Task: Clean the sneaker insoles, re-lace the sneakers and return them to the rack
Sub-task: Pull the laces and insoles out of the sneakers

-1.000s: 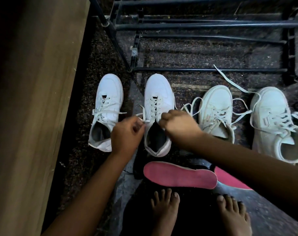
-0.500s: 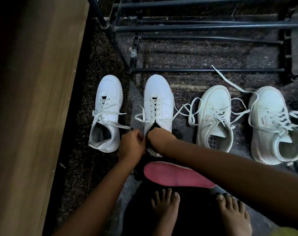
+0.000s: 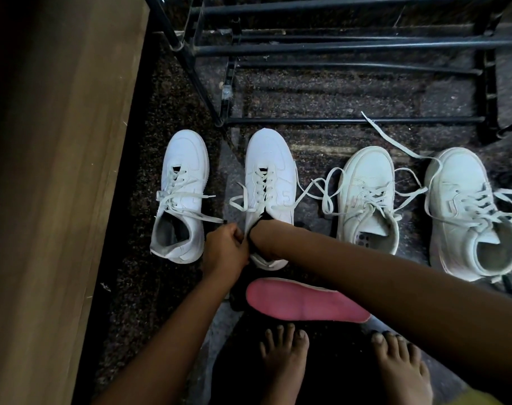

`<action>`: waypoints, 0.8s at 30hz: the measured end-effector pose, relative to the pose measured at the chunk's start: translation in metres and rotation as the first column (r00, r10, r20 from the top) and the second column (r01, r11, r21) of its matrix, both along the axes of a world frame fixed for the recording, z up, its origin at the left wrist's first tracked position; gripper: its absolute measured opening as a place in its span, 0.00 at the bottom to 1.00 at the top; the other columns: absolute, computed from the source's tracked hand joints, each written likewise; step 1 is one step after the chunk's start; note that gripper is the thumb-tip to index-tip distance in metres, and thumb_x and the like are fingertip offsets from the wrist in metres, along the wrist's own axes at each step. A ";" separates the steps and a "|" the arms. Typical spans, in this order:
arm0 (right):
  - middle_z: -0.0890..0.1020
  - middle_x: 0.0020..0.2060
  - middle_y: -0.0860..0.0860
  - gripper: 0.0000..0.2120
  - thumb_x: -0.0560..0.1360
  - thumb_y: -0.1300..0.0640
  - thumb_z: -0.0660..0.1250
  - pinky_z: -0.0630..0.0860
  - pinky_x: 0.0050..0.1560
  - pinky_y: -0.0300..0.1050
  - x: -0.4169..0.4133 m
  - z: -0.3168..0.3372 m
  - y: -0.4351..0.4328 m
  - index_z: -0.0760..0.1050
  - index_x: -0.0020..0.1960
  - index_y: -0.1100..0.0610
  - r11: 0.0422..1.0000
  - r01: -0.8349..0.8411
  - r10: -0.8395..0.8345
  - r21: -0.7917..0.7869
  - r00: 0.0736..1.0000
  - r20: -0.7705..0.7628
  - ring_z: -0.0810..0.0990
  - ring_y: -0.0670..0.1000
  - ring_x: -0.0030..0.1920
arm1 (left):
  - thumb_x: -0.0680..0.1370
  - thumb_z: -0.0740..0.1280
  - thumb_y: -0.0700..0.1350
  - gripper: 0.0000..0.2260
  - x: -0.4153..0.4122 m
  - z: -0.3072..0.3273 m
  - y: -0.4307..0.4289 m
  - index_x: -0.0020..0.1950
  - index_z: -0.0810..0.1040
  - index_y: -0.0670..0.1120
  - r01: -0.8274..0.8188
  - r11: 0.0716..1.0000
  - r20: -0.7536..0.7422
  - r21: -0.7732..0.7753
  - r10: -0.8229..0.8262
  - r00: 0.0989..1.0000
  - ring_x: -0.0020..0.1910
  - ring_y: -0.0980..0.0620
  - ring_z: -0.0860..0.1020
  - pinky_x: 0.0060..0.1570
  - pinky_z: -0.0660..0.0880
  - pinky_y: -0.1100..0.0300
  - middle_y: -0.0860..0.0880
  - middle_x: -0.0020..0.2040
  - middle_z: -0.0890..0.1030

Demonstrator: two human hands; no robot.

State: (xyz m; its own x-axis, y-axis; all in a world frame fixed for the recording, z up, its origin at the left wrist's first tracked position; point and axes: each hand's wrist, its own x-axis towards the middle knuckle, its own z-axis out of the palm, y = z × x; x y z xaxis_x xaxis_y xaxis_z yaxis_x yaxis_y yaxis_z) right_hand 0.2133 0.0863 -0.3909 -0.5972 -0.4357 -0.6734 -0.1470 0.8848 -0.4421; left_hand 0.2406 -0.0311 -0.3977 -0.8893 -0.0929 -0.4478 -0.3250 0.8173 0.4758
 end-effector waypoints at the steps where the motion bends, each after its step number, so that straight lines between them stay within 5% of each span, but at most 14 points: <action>1: 0.76 0.61 0.60 0.15 0.79 0.63 0.58 0.71 0.59 0.50 0.001 -0.001 -0.002 0.72 0.64 0.64 0.999 -0.043 0.043 0.030 0.999 0.018 0.75 0.59 0.62 | 0.70 0.69 0.39 0.13 0.000 0.000 0.000 0.29 0.68 0.48 -0.008 1.000 0.008 0.006 0.008 1.000 0.27 0.47 0.77 0.30 0.77 0.50 0.51 0.25 0.74; 4: 0.75 0.63 0.60 0.16 0.80 0.62 0.59 0.70 0.65 0.53 0.000 -0.006 -0.006 0.71 0.66 0.66 0.982 -0.156 0.150 0.103 0.987 0.058 0.71 0.59 0.65 | 0.69 0.69 0.39 0.12 0.000 0.000 0.000 0.29 0.69 0.47 -0.023 1.000 0.025 0.016 0.023 0.999 0.27 0.46 0.78 0.29 0.77 0.49 0.50 0.25 0.75; 11: 0.79 0.56 0.59 0.16 0.77 0.57 0.64 0.74 0.56 0.49 -0.001 -0.007 0.002 0.74 0.61 0.66 0.973 -0.227 0.228 0.038 0.973 -0.037 0.77 0.58 0.58 | 0.70 0.69 0.40 0.13 -0.001 0.003 0.003 0.29 0.69 0.47 -0.012 1.000 0.029 0.005 0.012 1.000 0.28 0.46 0.78 0.29 0.75 0.54 0.48 0.27 0.76; 15: 0.80 0.51 0.62 0.16 0.78 0.55 0.60 0.72 0.51 0.47 0.004 -0.006 0.010 0.76 0.54 0.68 0.983 -0.164 0.152 -0.082 0.979 -0.135 0.78 0.60 0.53 | 0.73 0.67 0.40 0.12 -0.001 0.006 0.004 0.32 0.69 0.49 0.019 0.998 0.012 -0.056 -0.019 1.000 0.25 0.57 0.72 0.25 0.64 0.64 0.53 0.28 0.73; 19: 0.79 0.51 0.61 0.10 0.73 0.60 0.64 0.65 0.41 0.43 0.008 -0.006 0.019 0.77 0.50 0.66 0.984 -0.097 0.069 -0.151 0.982 -0.177 0.77 0.60 0.51 | 0.72 0.68 0.40 0.11 0.000 0.005 0.004 0.32 0.71 0.47 0.037 0.997 -0.007 -0.071 -0.037 0.999 0.34 0.45 0.78 0.32 0.69 0.57 0.46 0.32 0.78; 24: 0.77 0.48 0.61 0.07 0.71 0.62 0.65 0.66 0.39 0.46 0.014 0.000 0.030 0.76 0.45 0.66 0.947 0.014 -0.097 -0.321 0.965 -0.244 0.76 0.61 0.45 | 0.71 0.69 0.40 0.08 0.001 0.005 0.003 0.33 0.73 0.45 0.030 0.996 -0.025 -0.079 -0.032 0.999 0.34 0.44 0.77 0.34 0.70 0.55 0.44 0.32 0.79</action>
